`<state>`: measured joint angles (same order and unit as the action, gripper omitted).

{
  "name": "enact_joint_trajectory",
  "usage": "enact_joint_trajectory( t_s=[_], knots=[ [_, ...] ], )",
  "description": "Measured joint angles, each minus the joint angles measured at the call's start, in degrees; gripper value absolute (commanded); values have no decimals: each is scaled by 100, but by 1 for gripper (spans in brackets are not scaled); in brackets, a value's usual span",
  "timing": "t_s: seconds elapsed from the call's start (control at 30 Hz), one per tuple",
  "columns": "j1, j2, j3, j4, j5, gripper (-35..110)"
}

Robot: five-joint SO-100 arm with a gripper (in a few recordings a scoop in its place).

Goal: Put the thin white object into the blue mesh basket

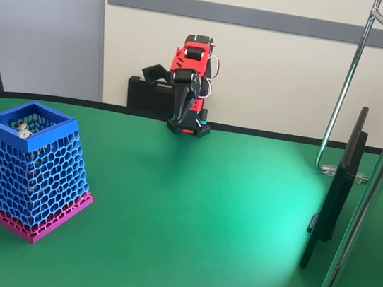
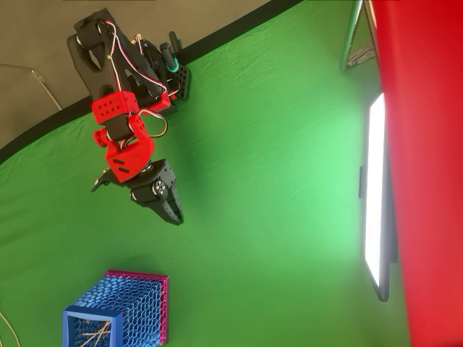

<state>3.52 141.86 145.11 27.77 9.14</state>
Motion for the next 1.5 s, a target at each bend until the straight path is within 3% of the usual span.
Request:
enact_joint_trajectory(
  t_s=[0.23, 0.63, 1.5],
  knots=[
    [-114, 1731, 1784, 132, -492, 1],
    [-650, 4236, 3067, 1828, -378, 0],
    [-606, 4825, 3111, 2224, -299, 1]
  ],
)
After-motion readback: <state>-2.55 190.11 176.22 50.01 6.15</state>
